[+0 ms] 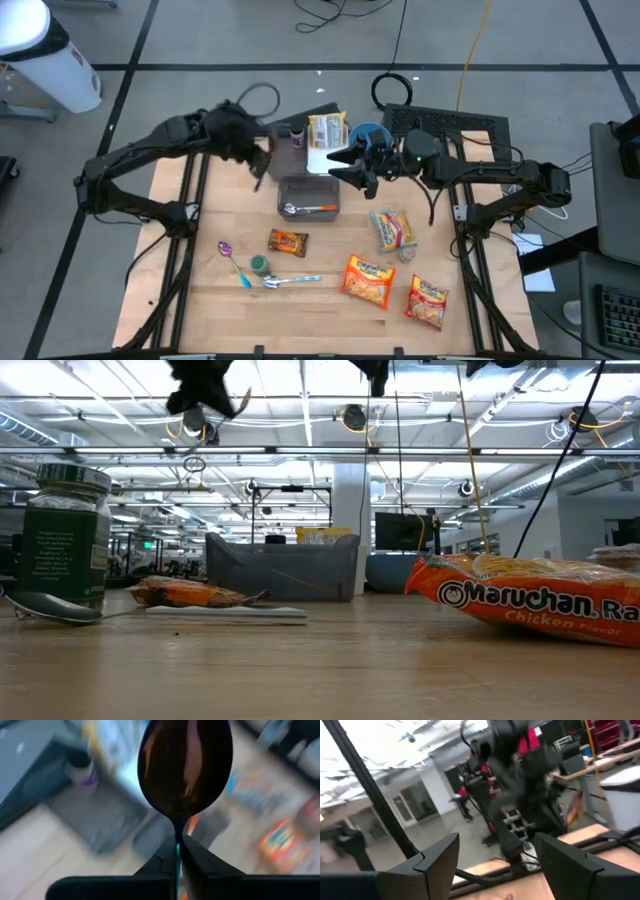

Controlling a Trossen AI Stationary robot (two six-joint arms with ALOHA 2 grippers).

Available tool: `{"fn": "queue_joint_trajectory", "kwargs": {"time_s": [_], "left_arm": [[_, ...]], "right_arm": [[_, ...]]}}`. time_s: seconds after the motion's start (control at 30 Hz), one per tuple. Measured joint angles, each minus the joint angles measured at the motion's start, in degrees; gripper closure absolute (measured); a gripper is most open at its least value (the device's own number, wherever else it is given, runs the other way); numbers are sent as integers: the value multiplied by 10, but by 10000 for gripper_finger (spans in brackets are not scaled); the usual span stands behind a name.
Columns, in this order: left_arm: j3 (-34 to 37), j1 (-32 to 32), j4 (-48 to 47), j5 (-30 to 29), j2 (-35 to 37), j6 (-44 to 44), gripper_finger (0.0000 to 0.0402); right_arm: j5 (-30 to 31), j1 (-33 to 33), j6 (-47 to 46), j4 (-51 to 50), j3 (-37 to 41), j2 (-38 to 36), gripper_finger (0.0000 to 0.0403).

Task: Pick & Place Food Item
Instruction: Put the top blue spoon into the bottom black bin

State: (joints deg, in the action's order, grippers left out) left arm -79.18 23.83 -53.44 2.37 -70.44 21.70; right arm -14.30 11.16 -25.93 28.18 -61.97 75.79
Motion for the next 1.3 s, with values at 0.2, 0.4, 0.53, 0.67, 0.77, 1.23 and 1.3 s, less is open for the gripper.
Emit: {"fn": "queue_joint_trajectory", "kwargs": {"time_s": [0.2, 0.4, 0.53, 0.67, 0.77, 1.23, 1.3], "left_arm": [[-2, 0, 179, 2, -12, 40, 392], [-2, -14, 278, 5, -56, 66, 393], [-2, -27, 342, 6, -87, 76, 393], [-2, -39, 408, 5, -110, 87, 393], [-2, -46, 434, 1, -119, 92, 393], [-2, -67, 443, -10, -121, 89, 393], [-2, -68, 443, -10, -121, 88, 393]], "right_arm": [[70, -27, 57, -40, 0, 9, 152], [129, -28, 62, -57, 0, 24, 152], [221, -30, 103, -59, 0, 22, 152], [276, -30, 118, -75, 0, 23, 152], [280, -25, 117, -76, 0, 29, 152], [280, -25, 86, -73, -1, 46, 174], [280, -25, 87, -77, -1, 48, 193]]}}
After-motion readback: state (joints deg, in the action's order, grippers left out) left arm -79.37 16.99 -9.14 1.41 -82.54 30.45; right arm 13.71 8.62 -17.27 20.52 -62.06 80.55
